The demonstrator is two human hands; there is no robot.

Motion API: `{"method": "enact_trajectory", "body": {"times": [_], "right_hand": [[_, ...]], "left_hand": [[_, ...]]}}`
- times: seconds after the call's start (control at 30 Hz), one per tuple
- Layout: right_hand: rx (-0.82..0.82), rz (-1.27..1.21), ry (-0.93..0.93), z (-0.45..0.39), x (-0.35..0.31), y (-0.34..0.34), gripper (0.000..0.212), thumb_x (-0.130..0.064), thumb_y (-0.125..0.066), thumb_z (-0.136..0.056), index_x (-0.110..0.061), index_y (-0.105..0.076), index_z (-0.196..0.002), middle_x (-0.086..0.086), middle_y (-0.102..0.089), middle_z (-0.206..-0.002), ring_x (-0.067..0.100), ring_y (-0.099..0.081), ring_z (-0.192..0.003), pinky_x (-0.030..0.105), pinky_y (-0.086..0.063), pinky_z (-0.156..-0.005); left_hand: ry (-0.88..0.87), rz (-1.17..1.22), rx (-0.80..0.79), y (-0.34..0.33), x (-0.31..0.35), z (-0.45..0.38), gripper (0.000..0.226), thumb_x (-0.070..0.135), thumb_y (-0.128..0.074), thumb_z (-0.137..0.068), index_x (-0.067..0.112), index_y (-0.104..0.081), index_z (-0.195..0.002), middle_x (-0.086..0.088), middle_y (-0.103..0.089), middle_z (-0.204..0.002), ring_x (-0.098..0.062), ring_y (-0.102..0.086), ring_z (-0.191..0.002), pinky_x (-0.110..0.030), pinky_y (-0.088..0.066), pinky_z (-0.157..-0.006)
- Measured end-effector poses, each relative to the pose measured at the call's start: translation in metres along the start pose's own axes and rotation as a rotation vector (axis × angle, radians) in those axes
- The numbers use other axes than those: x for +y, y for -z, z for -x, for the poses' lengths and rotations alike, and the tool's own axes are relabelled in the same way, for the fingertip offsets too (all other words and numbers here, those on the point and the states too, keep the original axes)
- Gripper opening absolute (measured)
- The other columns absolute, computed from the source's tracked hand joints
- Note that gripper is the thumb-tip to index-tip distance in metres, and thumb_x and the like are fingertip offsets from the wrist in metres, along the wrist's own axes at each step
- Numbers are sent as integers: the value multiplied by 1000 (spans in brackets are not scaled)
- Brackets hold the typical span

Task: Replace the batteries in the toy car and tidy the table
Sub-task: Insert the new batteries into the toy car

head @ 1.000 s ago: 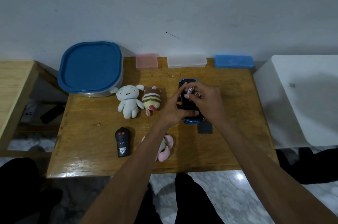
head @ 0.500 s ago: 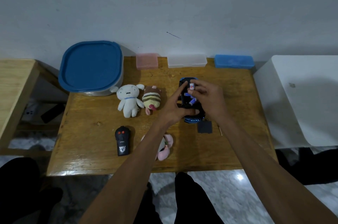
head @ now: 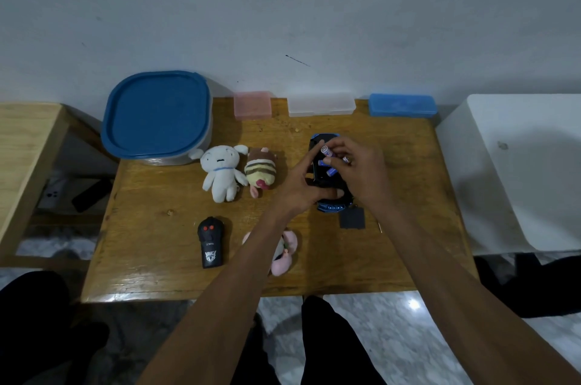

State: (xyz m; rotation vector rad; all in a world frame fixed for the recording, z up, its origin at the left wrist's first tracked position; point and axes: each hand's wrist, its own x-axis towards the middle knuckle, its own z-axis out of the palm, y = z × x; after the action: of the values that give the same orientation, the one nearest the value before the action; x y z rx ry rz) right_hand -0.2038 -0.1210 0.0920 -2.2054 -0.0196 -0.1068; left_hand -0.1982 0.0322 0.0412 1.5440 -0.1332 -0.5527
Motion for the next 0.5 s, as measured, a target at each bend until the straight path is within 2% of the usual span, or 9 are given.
{"method": "enact_trajectory", "body": {"times": [0.1,0.17,0.27,0.43,0.5], "right_hand": [[-19,25,16,-1,1,-1,27,-8,-76,-87,-14,-73,-114,-1,-75,-100,4,-69,-94,17,-55,-81],[-20,24,16,-2,1,-1,29,-9,-75,-88,-14,-74,-116,1,-76,-102,6,-69,-95,14,-54,-81],[-28,63,42,-3,0,-1,30,-9,-75,-88,-13,-74,-117,2,-76,-104,9,-69,-96,18,-55,-84],[-43,96,57,-4,1,0,30,-11,-75,-88,-16,-74,-118,1,-76,-107,10,-69,-98,23,-56,-86],[-53,93,54,-5,2,0,29,-12,-75,-88,-16,-74,-117,0,-76,-106,7,-68,-97,16,-54,-84]], "left_hand": [[-7,10,4,0,0,0,104,-1,-87,-73,29,-33,-157,-6,-57,-141,-1,-63,-116,-35,-59,-95],[-7,10,2,1,1,0,103,-3,-86,-74,28,-33,-157,-7,-57,-139,4,-64,-111,-31,-59,-92],[0,14,-4,2,2,1,103,-4,-85,-75,28,-32,-157,-7,-57,-137,8,-64,-107,-26,-59,-88],[15,4,-3,4,1,2,104,1,-87,-75,33,-32,-157,-6,-58,-138,-5,-63,-117,-36,-58,-97],[17,-9,-1,5,1,2,105,5,-88,-74,36,-31,-157,-5,-57,-140,-15,-61,-124,-41,-56,-100]]}}
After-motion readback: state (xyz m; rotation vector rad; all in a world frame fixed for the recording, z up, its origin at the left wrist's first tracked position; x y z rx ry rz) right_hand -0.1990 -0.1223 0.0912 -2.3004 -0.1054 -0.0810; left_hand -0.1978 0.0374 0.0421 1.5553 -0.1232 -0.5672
